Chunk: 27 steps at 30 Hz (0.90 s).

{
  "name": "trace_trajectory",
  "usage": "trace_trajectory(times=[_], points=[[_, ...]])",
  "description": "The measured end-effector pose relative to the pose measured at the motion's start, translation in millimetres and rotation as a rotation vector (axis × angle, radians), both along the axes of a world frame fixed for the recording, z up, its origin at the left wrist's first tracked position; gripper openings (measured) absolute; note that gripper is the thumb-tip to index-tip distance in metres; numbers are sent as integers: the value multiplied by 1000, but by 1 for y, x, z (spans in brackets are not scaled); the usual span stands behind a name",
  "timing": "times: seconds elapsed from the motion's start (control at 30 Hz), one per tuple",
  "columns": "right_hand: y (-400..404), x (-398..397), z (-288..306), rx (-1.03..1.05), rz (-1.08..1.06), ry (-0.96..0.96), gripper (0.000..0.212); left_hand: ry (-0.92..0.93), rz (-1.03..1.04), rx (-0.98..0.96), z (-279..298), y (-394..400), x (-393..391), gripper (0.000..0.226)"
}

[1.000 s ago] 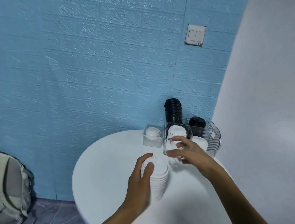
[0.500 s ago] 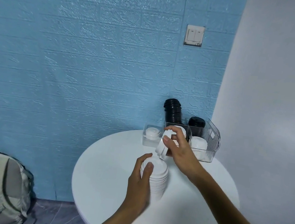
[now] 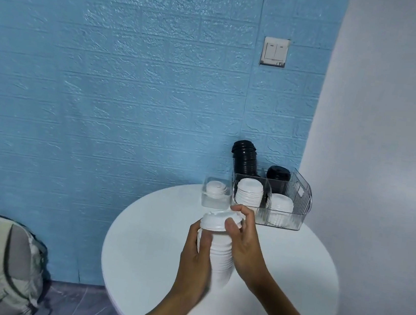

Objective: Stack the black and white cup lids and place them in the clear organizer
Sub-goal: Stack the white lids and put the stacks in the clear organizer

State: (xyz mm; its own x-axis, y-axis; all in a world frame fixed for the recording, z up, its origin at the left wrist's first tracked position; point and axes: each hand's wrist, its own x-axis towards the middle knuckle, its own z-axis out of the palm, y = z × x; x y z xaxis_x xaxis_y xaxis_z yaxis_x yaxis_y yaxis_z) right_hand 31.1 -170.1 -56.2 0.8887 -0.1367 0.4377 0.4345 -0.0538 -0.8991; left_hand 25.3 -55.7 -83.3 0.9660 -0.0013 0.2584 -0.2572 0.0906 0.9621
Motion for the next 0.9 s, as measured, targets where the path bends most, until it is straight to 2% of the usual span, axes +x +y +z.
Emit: trace_trajectory(times=[0.2, 0.37, 0.53, 0.67, 0.73, 0.8, 0.9], points=[[8, -12, -18, -46, 29, 35, 42, -13, -8, -22, 4, 0, -4, 58], [7, -14, -15, 137, 102, 60, 35, -38, 16, -15, 3, -1, -4, 40], [11, -11, -17, 189, 46, 98, 24, -22, -8, -88, 1, -2, -2, 43], [12, -11, -17, 207, 48, 119, 33, -10, -54, -181, -2, -1, -2, 49], [13, -12, -17, 226, 49, 117, 30, -2, -71, -205, 0, 0, -3, 55], [14, -11, -19, 259, 38, 122, 26, -1, -69, -207, 1, 1, -3, 59], [15, -9, -17, 298, 19, 127, 33, -18, -69, -184, 0, 1, -2, 59]])
